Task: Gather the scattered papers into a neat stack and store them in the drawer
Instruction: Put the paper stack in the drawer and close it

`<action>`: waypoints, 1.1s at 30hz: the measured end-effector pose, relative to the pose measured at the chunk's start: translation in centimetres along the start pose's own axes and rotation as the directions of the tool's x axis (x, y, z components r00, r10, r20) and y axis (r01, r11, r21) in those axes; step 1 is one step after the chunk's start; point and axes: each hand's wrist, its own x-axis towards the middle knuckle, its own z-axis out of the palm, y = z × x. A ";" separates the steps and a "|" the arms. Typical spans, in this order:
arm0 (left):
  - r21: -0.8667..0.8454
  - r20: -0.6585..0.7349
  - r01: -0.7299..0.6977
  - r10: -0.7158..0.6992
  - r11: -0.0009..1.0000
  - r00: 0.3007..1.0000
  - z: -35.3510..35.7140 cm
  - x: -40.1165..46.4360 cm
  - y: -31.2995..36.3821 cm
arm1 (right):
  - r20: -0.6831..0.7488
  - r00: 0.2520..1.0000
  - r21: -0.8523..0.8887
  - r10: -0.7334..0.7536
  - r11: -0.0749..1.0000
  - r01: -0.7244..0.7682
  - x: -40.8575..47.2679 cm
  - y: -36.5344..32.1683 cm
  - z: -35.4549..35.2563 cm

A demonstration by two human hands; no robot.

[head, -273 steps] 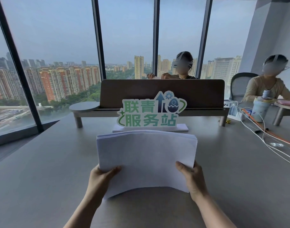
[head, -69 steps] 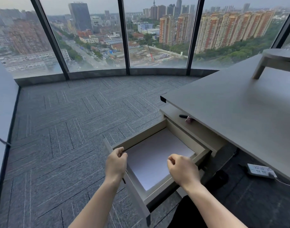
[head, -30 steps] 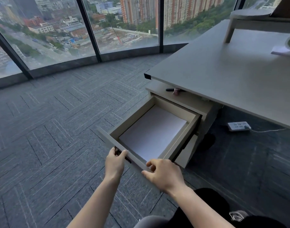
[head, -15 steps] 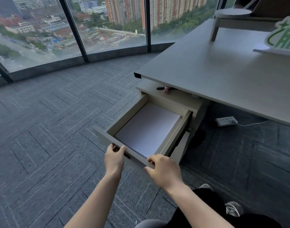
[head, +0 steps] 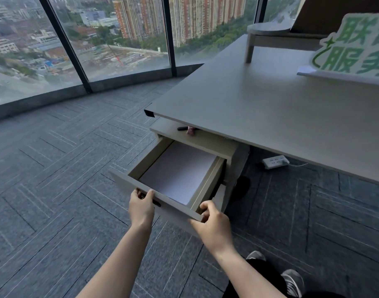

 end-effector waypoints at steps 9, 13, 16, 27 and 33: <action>-0.039 0.024 0.034 -0.033 0.999 0.999 4.6 2.1 2.1 | -0.077 0.989 0.242 0.127 0.965 -0.105 3.8 1.5 -1.2; -0.056 0.035 0.045 -0.043 0.997 0.998 6.3 3.2 2.9 | -0.085 0.987 0.253 0.138 0.961 -0.112 5.8 2.0 -1.8; -0.077 0.055 0.058 -0.054 0.995 0.997 7.4 4.0 3.3 | -0.090 0.983 0.268 0.163 0.954 -0.133 7.3 2.5 -2.1; -0.265 0.115 0.139 -0.111 0.954 0.987 11.7 4.6 6.0 | -0.093 0.971 0.330 0.219 0.927 -0.177 11.8 4.1 -3.4; -0.368 0.211 0.206 -0.135 0.907 0.968 13.3 5.9 6.3 | -0.092 0.968 0.329 0.234 0.925 -0.193 14.2 4.7 -4.2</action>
